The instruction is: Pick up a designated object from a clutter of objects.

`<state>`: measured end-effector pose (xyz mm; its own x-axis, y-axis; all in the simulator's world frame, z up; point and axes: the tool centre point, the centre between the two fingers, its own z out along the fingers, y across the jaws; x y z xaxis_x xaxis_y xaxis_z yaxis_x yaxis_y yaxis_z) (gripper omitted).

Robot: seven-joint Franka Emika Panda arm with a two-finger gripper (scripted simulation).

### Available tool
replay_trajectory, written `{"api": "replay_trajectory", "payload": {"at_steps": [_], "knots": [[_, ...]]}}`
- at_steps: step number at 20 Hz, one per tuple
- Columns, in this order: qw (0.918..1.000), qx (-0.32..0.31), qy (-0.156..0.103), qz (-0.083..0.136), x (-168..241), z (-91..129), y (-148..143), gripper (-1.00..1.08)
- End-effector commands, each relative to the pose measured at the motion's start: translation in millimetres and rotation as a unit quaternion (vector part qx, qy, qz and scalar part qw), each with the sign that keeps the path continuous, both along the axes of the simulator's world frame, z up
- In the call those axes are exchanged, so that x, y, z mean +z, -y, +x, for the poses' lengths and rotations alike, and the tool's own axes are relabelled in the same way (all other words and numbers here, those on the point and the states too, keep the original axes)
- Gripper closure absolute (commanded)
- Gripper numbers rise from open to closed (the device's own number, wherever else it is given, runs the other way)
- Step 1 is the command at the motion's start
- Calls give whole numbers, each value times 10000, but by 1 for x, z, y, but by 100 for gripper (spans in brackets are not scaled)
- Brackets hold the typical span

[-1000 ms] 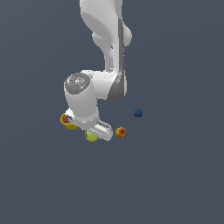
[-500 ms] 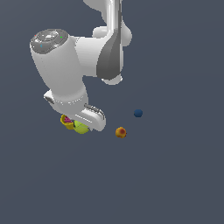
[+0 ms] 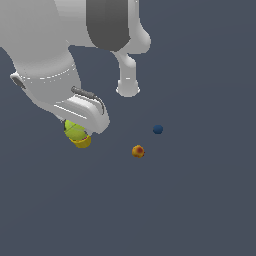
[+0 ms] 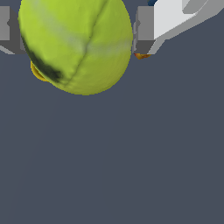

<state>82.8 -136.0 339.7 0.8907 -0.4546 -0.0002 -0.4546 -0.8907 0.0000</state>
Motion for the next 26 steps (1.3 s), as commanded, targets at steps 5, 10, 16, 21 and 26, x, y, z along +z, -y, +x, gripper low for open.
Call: {"api": "replay_trajectory", "payload": {"at_steps": [5, 10, 16, 21, 26], "knots": [[10000, 1, 2, -1, 53, 9, 11, 108], [10000, 4, 1, -2, 81, 15, 17, 108], [10000, 4, 1, -2, 100, 20, 22, 108], [10000, 4, 1, -2, 109, 22, 24, 108], [10000, 4, 1, -2, 111, 23, 24, 108]]}}
